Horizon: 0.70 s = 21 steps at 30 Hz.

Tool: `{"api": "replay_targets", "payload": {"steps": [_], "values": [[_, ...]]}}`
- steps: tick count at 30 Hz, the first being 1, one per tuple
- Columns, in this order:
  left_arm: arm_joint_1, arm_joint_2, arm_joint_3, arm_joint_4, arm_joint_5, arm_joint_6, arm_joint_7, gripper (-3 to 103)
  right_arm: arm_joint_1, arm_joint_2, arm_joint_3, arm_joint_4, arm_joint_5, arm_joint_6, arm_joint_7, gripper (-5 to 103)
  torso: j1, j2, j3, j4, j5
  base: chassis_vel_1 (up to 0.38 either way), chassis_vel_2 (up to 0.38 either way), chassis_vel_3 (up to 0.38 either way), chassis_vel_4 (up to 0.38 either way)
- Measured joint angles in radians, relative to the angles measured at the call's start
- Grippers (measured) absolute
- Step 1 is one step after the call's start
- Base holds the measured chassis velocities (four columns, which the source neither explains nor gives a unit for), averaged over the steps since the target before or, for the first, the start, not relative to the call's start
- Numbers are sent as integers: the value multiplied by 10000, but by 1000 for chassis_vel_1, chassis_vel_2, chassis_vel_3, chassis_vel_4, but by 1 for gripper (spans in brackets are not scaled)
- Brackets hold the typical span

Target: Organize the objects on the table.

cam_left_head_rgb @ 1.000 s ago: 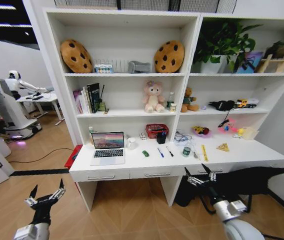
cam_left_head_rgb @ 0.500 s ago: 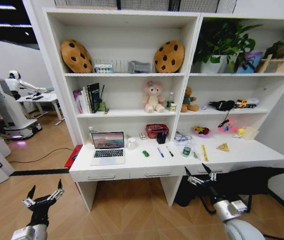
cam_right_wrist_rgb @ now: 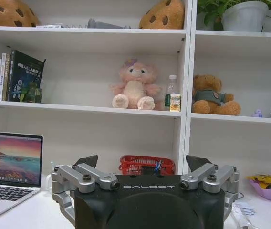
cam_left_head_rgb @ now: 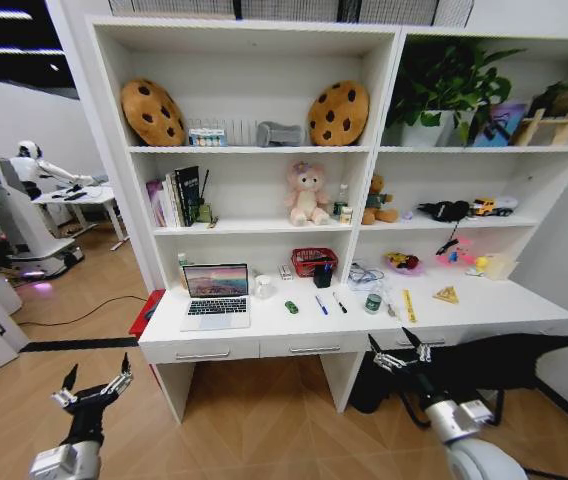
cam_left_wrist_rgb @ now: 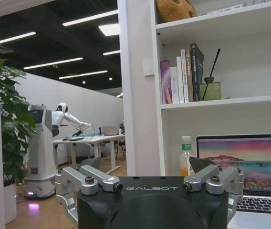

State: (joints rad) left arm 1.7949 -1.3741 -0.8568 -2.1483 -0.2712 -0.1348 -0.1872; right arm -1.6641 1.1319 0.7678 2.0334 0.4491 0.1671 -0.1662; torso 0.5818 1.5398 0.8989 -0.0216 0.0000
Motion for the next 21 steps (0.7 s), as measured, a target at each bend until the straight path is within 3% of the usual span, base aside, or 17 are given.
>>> {"api": "replay_targets", "payload": {"steps": [21], "values": [[76,-137,-1,46,94,-31,-23,100,116,29,-51,-171,-82,-13,-22,100,1,-1,1,-1,0,-116,109,116,-116]]}}
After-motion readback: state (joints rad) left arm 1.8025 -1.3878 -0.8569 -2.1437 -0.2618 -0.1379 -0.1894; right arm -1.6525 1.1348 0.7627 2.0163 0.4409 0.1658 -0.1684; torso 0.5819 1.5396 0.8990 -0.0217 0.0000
